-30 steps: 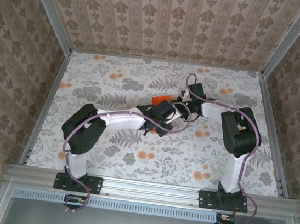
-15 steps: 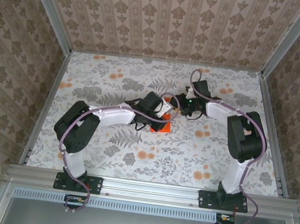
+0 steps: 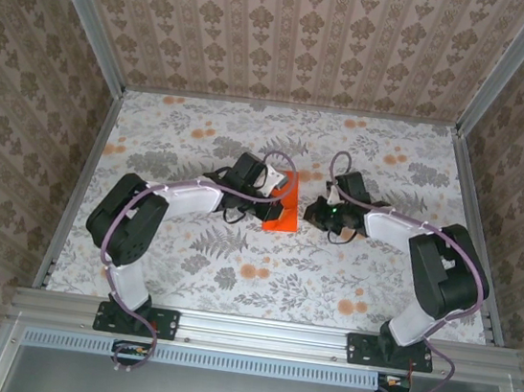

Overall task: Fold a paper plane with a square sheet of paper (fold left side to right side)
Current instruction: Fold the triangle a second time at the center of the table.

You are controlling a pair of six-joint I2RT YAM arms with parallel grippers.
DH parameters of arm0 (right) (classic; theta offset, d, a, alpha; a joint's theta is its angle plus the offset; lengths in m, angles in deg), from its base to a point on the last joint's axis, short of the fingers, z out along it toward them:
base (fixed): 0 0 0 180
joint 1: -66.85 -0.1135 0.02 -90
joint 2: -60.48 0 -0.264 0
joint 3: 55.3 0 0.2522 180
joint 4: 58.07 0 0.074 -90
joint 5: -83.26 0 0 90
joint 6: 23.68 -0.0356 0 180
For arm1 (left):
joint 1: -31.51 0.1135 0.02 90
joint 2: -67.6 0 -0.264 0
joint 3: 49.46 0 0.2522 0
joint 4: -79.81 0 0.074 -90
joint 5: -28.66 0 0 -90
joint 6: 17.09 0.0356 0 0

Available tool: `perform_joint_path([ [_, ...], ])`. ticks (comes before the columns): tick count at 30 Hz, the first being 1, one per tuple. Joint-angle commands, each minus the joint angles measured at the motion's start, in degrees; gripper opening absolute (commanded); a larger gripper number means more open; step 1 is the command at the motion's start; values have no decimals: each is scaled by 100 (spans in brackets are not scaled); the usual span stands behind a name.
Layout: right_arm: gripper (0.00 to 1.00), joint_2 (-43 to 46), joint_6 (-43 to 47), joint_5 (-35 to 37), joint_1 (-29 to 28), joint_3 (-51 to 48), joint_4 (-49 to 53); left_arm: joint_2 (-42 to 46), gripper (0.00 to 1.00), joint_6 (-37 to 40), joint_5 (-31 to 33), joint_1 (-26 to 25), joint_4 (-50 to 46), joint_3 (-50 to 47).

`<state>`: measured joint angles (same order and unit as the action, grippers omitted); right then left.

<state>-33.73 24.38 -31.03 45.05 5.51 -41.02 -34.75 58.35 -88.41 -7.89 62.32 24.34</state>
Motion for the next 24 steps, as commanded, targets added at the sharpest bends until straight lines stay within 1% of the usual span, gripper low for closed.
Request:
perform_joint_path([
  [1, 3, 52, -143, 223, -230, -125, -352, 206, 0, -107, -186, 50, 94, -105],
  [4, 0, -171, -216, 245, -413, -68, -447, 194, 0, -149, -139, 92, 34, -93],
  [10, 0, -541, -210, 298, -603, 201, -405, 198, 0, -125, -85, 110, -73, -69],
  [24, 0, -702, -100, 423, -625, 295, -185, 171, 0, -74, -9, 141, -254, 19],
])
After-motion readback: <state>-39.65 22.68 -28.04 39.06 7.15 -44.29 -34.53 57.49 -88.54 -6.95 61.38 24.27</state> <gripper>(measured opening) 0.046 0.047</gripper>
